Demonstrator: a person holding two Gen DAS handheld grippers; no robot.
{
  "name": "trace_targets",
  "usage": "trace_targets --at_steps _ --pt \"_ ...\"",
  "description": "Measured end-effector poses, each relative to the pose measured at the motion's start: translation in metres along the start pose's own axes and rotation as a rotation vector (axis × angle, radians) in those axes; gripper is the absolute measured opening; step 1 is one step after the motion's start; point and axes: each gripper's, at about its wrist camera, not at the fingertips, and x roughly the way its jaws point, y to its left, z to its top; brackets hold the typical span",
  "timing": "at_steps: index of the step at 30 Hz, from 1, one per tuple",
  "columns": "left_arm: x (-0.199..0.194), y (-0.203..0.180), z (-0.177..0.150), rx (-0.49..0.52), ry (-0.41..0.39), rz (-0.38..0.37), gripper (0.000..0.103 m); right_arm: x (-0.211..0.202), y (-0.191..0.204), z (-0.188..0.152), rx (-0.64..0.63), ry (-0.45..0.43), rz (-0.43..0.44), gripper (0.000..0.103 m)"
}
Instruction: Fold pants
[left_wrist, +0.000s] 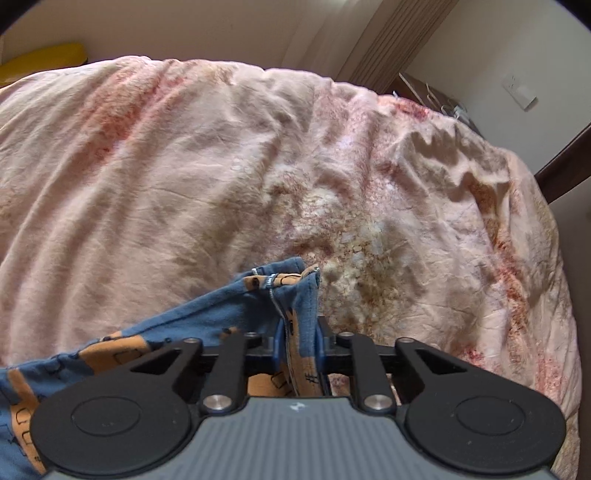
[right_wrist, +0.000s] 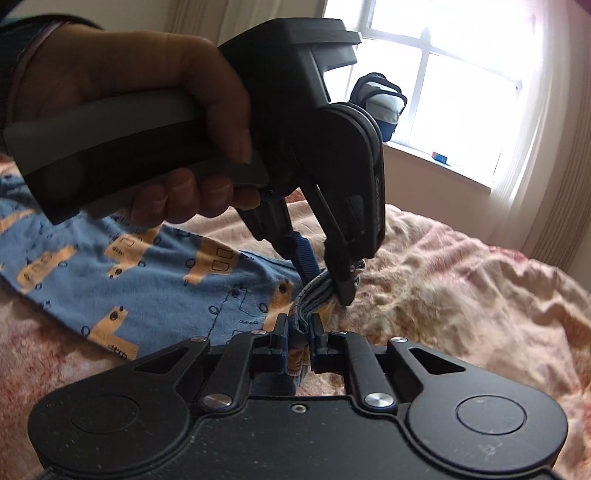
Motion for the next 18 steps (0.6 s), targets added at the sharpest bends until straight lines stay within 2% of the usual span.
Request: trace_targets --at_steps 5,9,13,18 --pt "-0.042 0.028 -0.014 -0.069 -0.081 -0.09 0.014 -0.015 0.026 0.019 -0.11 -0.038 -0.012 0.011" --pt "-0.083 0.063 -0.035 -0.124 -0.155 -0.141 0.012 -0.027 0.062 0.037 -0.225 -0.069 0.008 0.011" --pt "-0.122 0.108 -0.065 -0.186 -0.233 -0.149 0.012 -0.033 0.106 0.05 -0.337 -0.079 0.067 0.011" --pt "-0.15 0.168 -0.11 -0.256 -0.29 -0.137 0.012 -0.028 0.166 0.061 -0.399 -0.046 0.181 0.011"
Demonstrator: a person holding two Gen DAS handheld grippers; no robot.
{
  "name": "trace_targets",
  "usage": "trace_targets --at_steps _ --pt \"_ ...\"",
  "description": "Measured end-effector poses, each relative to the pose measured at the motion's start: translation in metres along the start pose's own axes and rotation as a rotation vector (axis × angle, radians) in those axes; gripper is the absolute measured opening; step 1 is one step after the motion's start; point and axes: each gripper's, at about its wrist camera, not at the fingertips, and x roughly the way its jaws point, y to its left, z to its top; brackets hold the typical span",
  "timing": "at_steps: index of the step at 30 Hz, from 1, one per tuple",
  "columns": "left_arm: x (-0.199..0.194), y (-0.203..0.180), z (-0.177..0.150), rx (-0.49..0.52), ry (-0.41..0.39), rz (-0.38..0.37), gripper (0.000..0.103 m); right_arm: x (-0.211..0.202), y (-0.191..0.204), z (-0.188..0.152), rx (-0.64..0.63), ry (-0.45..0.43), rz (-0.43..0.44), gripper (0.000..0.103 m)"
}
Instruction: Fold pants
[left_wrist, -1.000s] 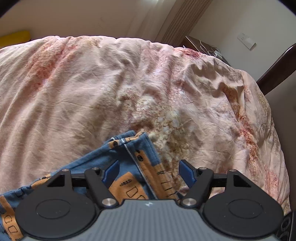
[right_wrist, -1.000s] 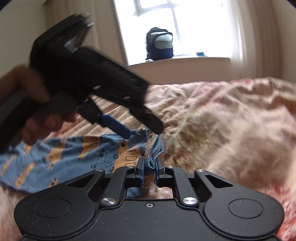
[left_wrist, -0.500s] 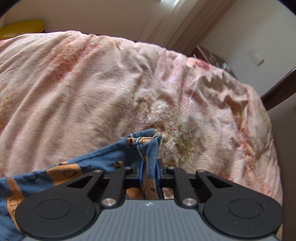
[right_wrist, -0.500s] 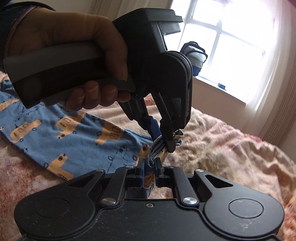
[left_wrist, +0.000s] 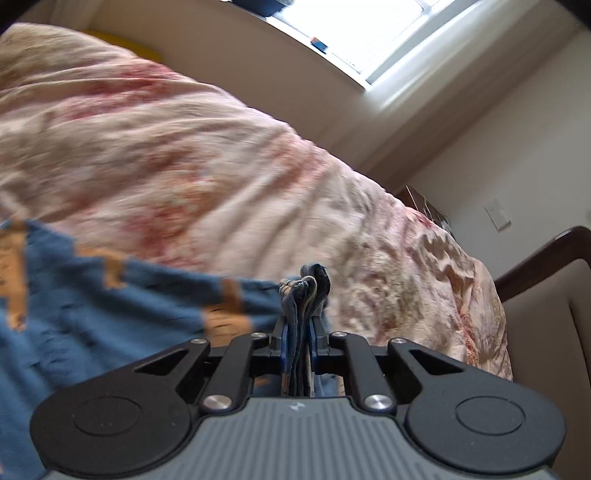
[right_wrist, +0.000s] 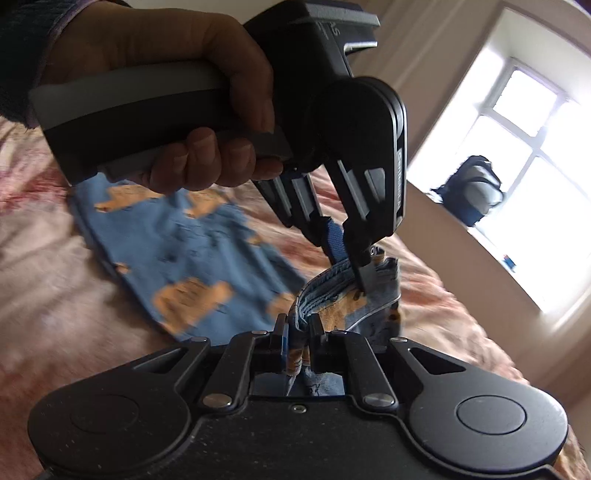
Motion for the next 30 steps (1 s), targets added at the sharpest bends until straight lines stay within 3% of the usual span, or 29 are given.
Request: trace_targets --at_steps 5,10,15,17,19,22,30 --pt "-0.019 0.064 -0.019 -0.059 -0.03 0.012 0.012 0.016 0.046 0.023 -0.009 0.041 0.073 0.011" --pt "-0.012 0.106 -0.035 -0.126 -0.044 -0.053 0.017 0.039 0.078 0.022 -0.039 0.095 0.07 0.011" --pt "-0.003 0.113 -0.032 -0.118 -0.018 -0.099 0.049 0.042 0.087 0.02 -0.075 0.068 0.057 0.017" --pt "-0.004 0.114 -0.032 -0.136 -0.025 -0.123 0.054 0.043 0.088 0.019 -0.077 0.07 0.061 0.018" --pt "-0.003 0.117 -0.033 -0.155 -0.021 -0.126 0.054 0.045 0.087 0.019 -0.069 0.074 0.067 0.019" --pt "-0.002 0.117 -0.033 -0.154 -0.013 -0.087 0.04 0.044 0.082 0.015 -0.062 0.08 0.067 0.021" --pt "-0.002 0.105 -0.035 -0.08 -0.025 -0.023 0.035 0.05 0.075 0.011 -0.044 0.091 0.068 0.027"
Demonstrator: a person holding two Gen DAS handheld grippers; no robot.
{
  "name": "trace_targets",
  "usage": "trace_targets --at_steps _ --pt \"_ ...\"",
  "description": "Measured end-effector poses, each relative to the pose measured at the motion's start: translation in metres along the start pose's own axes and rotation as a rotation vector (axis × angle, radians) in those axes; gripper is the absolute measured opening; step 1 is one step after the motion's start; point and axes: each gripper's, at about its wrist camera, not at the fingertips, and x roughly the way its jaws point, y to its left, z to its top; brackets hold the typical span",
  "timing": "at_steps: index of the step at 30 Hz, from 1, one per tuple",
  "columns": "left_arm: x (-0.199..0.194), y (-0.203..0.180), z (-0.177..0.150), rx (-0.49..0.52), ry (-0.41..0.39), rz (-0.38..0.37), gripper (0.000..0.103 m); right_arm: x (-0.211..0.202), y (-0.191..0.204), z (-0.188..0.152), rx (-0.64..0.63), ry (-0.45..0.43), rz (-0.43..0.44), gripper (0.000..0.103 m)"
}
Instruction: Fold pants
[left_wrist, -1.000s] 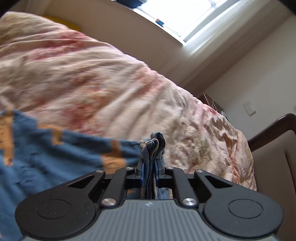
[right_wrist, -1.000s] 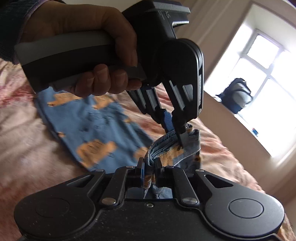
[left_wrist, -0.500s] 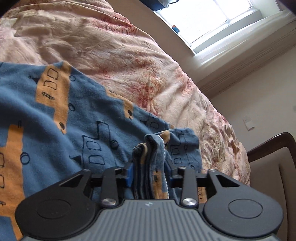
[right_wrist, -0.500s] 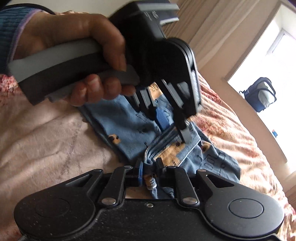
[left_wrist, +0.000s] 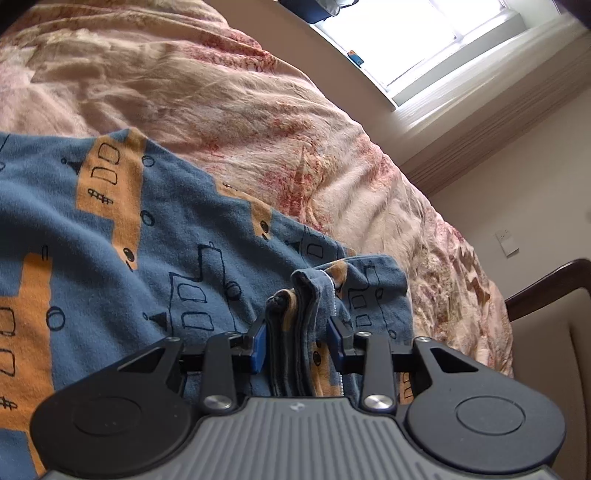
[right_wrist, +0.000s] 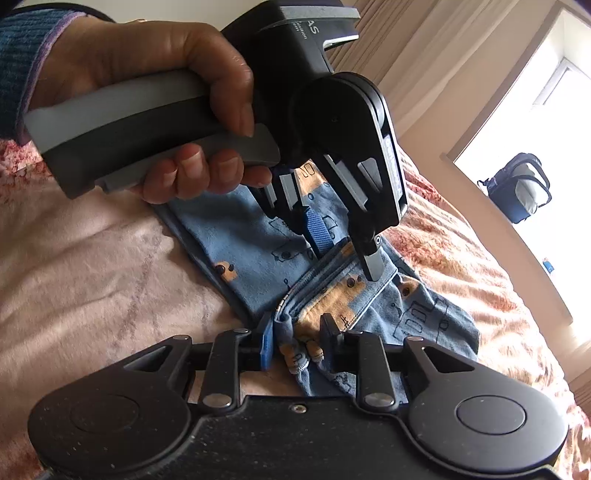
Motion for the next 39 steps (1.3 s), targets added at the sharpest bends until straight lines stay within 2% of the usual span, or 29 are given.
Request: trace_targets --at_steps 7,9,10,13,20,22,24,28,31,33,35,36,38,39 --pt "-0.001 -0.007 -0.003 0.058 -0.017 0.045 0.027 0.006 -0.009 -0.001 0.028 0.004 0.016 0.026" --pt "-0.003 -0.008 -0.002 0.06 -0.026 0.047 0.017 0.006 -0.009 -0.001 0.035 0.001 0.015 0.019" --pt "-0.004 -0.008 -0.003 0.058 -0.032 0.041 0.015 0.006 -0.01 -0.001 0.038 -0.001 0.016 0.014" --pt "-0.007 -0.014 -0.003 0.076 -0.053 0.04 0.013 0.003 -0.012 0.0 0.057 -0.018 0.012 0.013" --pt "-0.01 -0.024 0.0 0.13 -0.063 0.056 0.012 0.002 -0.008 0.0 0.07 -0.035 0.002 0.013" --pt "-0.006 -0.019 0.0 0.12 -0.044 0.062 0.012 0.002 -0.009 -0.001 0.079 -0.036 0.022 0.02" --pt "-0.004 -0.012 0.001 0.096 -0.032 0.052 0.016 -0.002 -0.013 0.0 0.097 -0.053 0.044 0.024" --pt "-0.003 -0.003 0.004 0.043 -0.02 0.027 0.018 -0.01 -0.023 0.0 0.121 -0.071 0.01 0.031" --pt "-0.003 -0.003 0.003 0.044 -0.022 0.033 0.024 -0.011 -0.031 -0.002 0.149 -0.06 -0.003 0.032" --pt "-0.004 -0.004 0.004 0.042 -0.024 0.037 0.031 -0.014 -0.034 -0.004 0.164 -0.081 0.031 0.032" --pt "-0.006 -0.003 0.005 0.03 -0.028 0.03 0.041 -0.02 -0.037 -0.004 0.169 -0.128 0.112 0.041" --pt "-0.007 -0.003 0.006 0.026 -0.033 0.028 0.044 -0.023 -0.036 -0.003 0.167 -0.142 0.113 0.051" --pt "-0.008 -0.002 0.007 0.028 -0.037 0.033 0.044 -0.023 -0.033 -0.002 0.147 -0.141 0.074 0.051" --pt "-0.008 -0.002 0.007 0.029 -0.037 0.036 0.044 -0.021 -0.032 -0.002 0.14 -0.125 0.052 0.048"
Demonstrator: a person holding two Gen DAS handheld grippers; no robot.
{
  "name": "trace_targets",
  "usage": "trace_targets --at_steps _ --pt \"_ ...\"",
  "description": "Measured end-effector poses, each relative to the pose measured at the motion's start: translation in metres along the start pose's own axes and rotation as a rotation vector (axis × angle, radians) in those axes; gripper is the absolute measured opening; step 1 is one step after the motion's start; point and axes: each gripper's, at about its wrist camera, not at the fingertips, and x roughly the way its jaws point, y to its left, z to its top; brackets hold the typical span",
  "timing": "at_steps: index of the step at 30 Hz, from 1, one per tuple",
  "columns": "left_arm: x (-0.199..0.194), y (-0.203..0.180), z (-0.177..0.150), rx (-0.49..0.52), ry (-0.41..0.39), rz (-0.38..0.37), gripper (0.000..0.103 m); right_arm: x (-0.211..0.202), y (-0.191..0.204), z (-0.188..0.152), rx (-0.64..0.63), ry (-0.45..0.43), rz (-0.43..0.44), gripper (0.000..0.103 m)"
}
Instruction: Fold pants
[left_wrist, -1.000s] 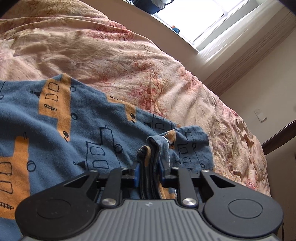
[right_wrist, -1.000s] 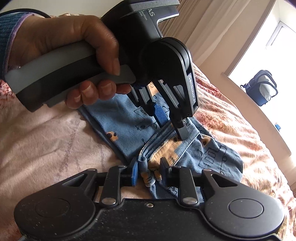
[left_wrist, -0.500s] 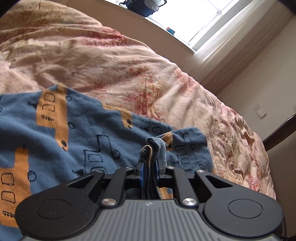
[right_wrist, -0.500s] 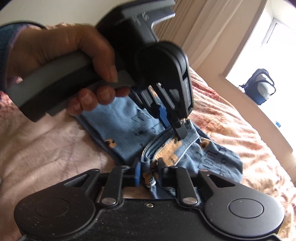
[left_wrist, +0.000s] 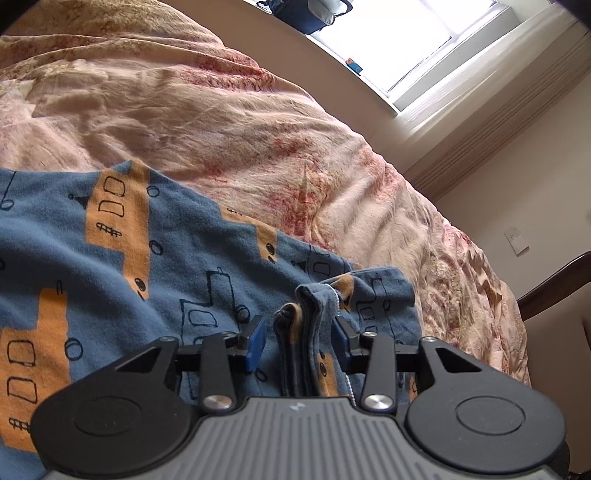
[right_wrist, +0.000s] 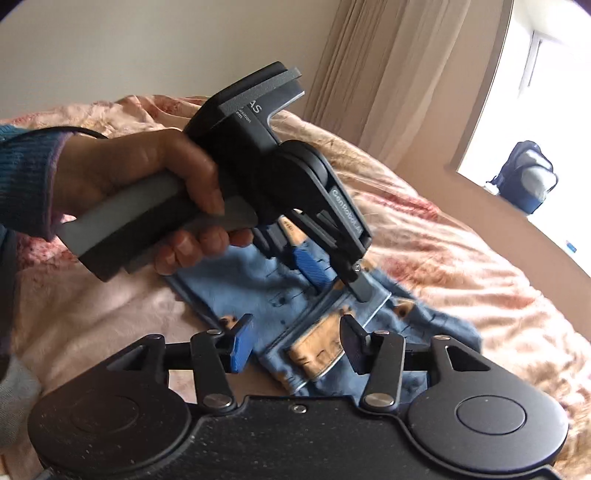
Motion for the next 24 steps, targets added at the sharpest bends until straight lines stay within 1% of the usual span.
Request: trace_targets --at_steps 2,3,6,10,13,16,17,19,20,21,24 --pt "0.001 0.002 0.0 -0.008 0.001 -0.003 0.044 0.005 0.0 -0.002 -0.006 0.036 -0.025 0.038" --pt "0.001 0.003 0.0 -0.012 0.003 -0.004 0.044 0.007 -0.001 -0.003 -0.008 0.053 -0.025 0.028" --pt "0.002 0.003 0.001 -0.013 0.004 -0.004 0.044 0.01 -0.001 -0.005 -0.018 0.069 -0.009 0.027" --pt "0.002 0.003 0.0 -0.017 0.004 -0.005 0.044 0.009 0.002 -0.005 -0.036 0.058 0.034 0.027" --pt "0.003 0.003 0.001 -0.015 0.003 -0.003 0.044 0.012 0.004 -0.006 -0.047 0.07 0.029 0.027" --pt "0.003 0.003 0.0 -0.008 0.005 -0.001 0.044 0.019 0.006 -0.006 -0.043 0.078 0.027 0.024" --pt "0.003 0.003 0.0 -0.007 0.005 -0.001 0.044 0.02 0.007 -0.006 -0.052 0.077 0.029 0.023" --pt "0.003 0.003 0.0 -0.009 0.006 -0.001 0.044 0.02 0.012 -0.006 -0.09 0.071 0.03 0.015" --pt "0.003 0.003 0.0 -0.01 0.006 -0.002 0.044 0.02 0.013 -0.006 -0.098 0.072 0.029 0.013" --pt "0.003 0.003 0.0 -0.009 0.006 -0.001 0.044 0.02 0.013 -0.006 -0.101 0.075 0.032 0.01" --pt "0.003 0.003 0.0 -0.009 0.007 -0.002 0.044 0.016 0.012 -0.006 -0.105 0.074 0.032 0.006"
